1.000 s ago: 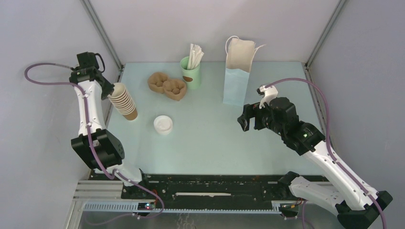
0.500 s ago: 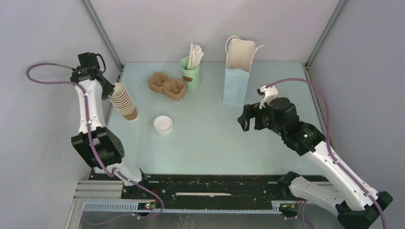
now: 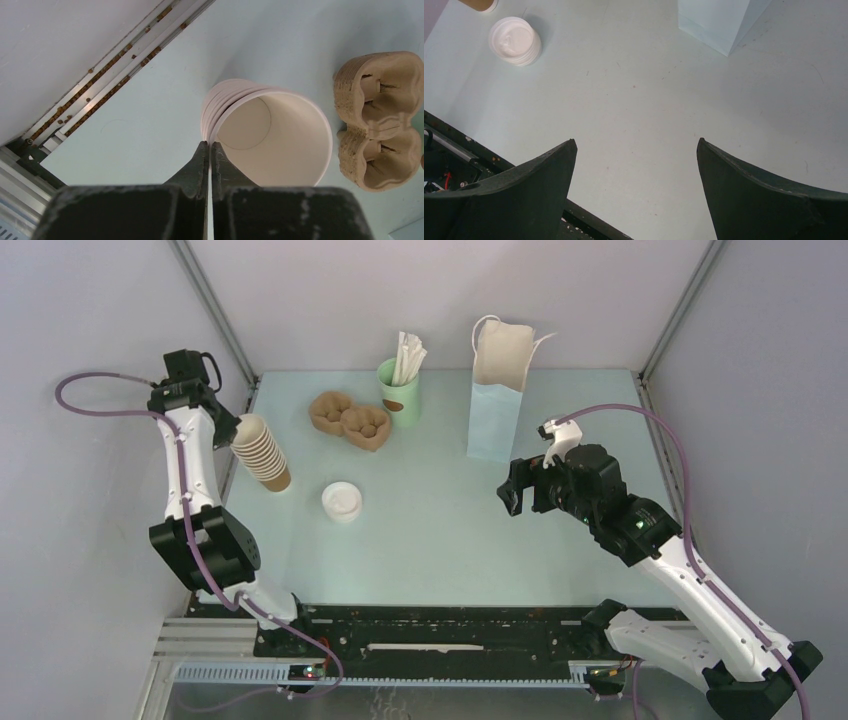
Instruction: Pack the takeout coffee
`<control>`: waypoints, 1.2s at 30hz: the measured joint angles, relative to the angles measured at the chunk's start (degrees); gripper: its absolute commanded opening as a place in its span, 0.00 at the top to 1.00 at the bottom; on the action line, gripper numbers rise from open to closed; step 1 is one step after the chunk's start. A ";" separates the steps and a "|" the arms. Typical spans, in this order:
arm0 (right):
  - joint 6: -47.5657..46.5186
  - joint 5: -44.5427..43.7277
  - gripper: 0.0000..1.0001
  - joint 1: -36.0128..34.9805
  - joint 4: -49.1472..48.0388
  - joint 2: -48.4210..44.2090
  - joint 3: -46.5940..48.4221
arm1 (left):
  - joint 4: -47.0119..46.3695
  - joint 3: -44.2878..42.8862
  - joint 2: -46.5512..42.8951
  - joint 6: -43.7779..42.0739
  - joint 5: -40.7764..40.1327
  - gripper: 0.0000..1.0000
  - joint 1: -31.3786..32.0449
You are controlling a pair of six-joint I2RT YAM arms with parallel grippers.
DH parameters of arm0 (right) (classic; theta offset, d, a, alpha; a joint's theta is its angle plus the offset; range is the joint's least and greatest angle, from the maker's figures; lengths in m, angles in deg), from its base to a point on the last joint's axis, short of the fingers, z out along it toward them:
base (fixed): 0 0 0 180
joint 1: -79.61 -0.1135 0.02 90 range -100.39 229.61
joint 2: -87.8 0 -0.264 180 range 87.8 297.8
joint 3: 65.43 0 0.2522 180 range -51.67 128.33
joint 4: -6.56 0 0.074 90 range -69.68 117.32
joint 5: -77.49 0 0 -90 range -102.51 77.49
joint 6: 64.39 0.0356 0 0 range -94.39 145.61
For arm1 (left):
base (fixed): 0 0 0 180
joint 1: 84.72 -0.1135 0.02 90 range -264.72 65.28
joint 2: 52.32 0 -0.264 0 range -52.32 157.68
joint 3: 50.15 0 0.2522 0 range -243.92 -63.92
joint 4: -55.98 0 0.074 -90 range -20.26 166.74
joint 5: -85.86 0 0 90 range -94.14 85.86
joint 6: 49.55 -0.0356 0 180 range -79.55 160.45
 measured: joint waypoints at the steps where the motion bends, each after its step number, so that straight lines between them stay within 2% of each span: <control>1: 0.00 -0.02 0.00 0.00 0.00 -0.02 0.00 | 0.00 0.00 0.00 0.04 0.00 1.00 0.00; 22: 0.00 0.20 0.00 0.33 -0.39 -0.02 -0.39 | -0.02 -4.02 -4.02 1.62 0.04 1.00 0.07; 28: 0.00 0.57 0.00 0.81 -0.46 -0.02 -0.39 | -3.87 -2.97 -13.31 3.02 4.72 1.00 1.60; 32: 0.02 0.61 0.00 1.11 -0.72 -0.02 -0.39 | -6.84 0.46 -24.22 1.29 5.16 1.00 11.52; 36: 0.02 0.31 0.00 1.11 -0.74 -0.15 -0.39 | -10.56 5.40 -31.34 -1.40 3.41 1.00 30.91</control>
